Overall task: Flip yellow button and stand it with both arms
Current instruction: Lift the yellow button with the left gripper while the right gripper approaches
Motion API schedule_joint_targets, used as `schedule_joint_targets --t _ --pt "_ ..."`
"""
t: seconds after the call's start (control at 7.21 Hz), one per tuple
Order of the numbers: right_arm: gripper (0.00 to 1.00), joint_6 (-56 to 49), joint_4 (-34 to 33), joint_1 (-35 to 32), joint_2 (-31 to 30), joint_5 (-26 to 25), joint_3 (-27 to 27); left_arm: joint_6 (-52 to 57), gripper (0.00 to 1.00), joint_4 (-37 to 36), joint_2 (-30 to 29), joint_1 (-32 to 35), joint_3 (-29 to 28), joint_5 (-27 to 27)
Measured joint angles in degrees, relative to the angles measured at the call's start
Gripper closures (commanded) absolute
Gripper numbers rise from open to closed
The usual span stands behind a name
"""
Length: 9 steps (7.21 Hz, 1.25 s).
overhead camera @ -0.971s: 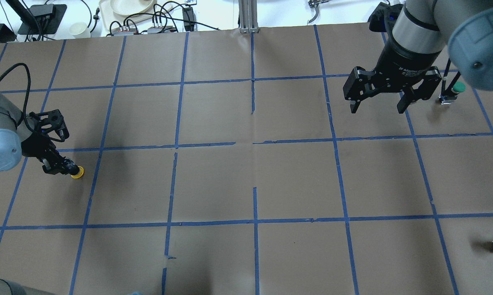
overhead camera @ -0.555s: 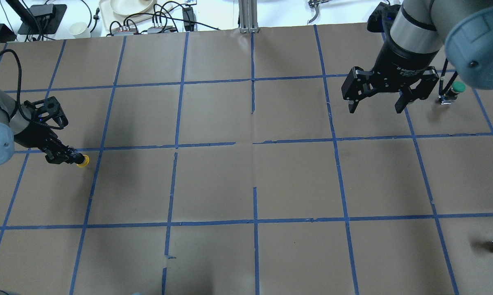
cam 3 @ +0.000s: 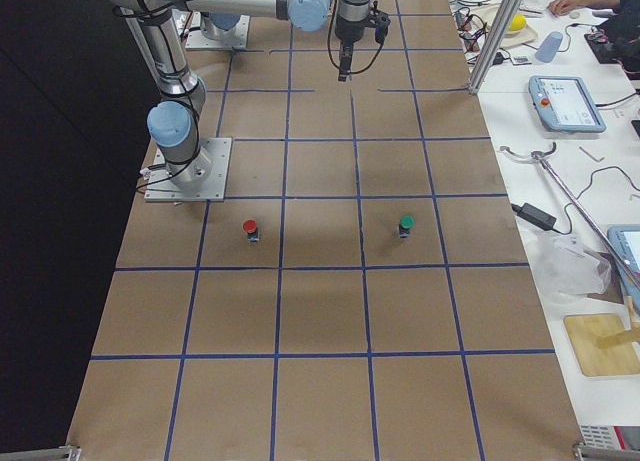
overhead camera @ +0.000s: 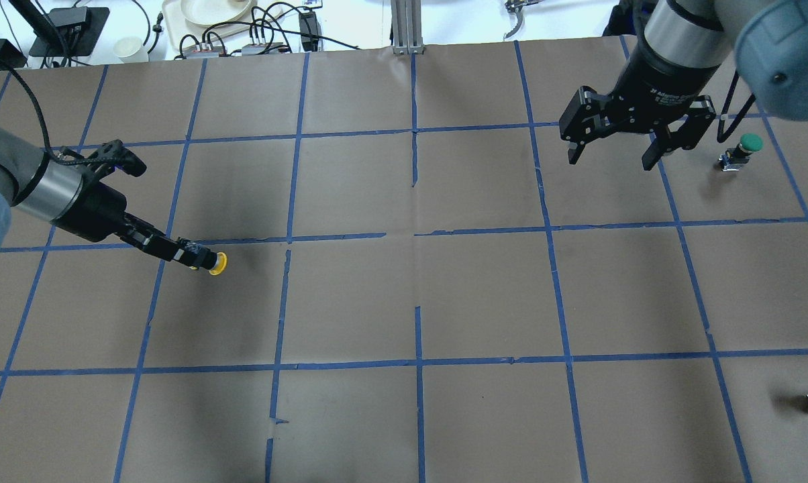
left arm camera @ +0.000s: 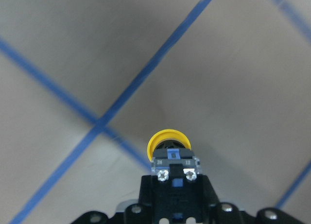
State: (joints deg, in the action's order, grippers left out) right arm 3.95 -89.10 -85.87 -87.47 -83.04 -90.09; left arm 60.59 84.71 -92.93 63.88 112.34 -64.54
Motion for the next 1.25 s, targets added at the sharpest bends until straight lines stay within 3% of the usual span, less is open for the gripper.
schedule_joint_targets --t 0.28,0.55,0.97,1.25 --pt "0.0 8.2 0.2 3.0 0.4 10.2 0.9 -8.9 0.74 8.8 2.0 2.9 0.0 13.4" --pt "0.0 21.7 -0.2 4.4 1.5 20.3 1.1 -17.3 0.74 13.1 3.7 7.5 0.3 26.9" --pt "0.01 42.2 -3.4 3.7 2.6 32.7 0.5 -28.1 0.75 14.0 4.5 14.4 0.6 46.2" --pt "0.01 49.9 -4.2 0.9 2.5 36.2 -0.3 -32.9 0.75 13.6 4.1 17.4 0.7 54.4"
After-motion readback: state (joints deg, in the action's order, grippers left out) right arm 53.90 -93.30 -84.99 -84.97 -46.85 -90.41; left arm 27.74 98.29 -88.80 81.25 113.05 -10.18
